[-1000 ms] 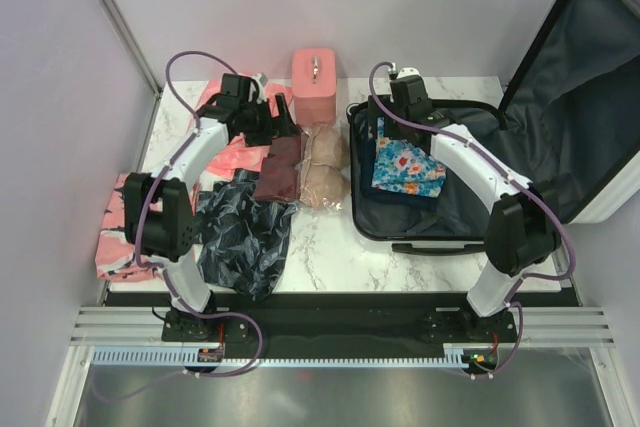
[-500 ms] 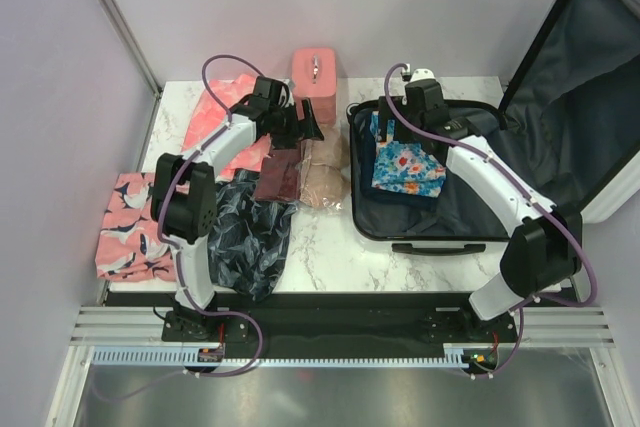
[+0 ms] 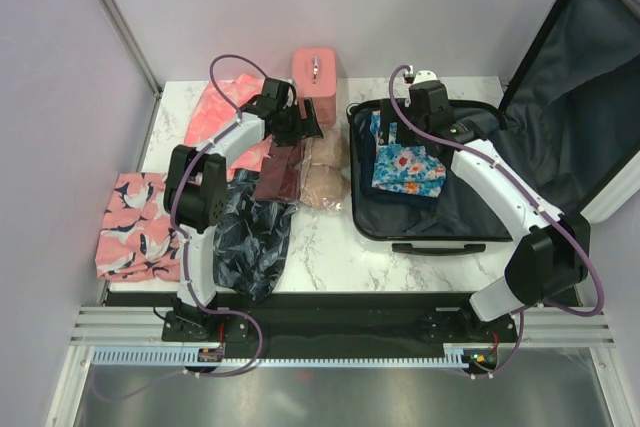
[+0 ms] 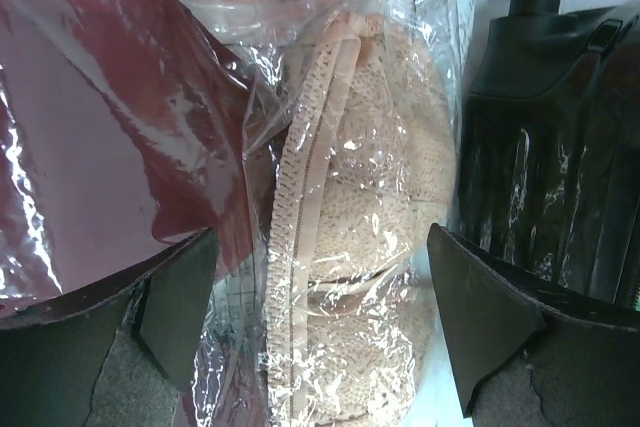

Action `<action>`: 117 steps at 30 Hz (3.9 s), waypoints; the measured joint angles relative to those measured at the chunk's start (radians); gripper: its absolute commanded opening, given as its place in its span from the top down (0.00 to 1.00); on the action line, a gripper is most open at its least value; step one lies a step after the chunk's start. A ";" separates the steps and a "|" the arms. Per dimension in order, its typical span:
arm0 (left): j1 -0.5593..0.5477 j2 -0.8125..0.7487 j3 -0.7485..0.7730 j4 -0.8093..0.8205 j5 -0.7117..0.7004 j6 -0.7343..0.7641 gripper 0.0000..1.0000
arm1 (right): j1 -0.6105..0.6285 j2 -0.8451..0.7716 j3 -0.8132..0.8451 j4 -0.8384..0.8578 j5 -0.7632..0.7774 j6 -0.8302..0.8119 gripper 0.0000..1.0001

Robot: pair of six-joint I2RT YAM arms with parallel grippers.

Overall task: Pack the luggage
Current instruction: Pick up the clothes at the center of the board.

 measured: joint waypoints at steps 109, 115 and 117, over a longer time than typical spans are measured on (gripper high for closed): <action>0.645 -0.052 0.024 -0.142 0.314 0.177 0.98 | 0.211 0.464 0.412 0.013 -0.184 0.128 0.02; 0.641 -0.098 0.024 -0.141 0.359 0.116 0.98 | 0.228 0.550 0.442 0.085 -0.319 0.222 0.02; 0.640 -0.101 0.024 -0.141 0.368 0.094 0.98 | 0.230 0.567 0.442 0.114 -0.362 0.258 0.02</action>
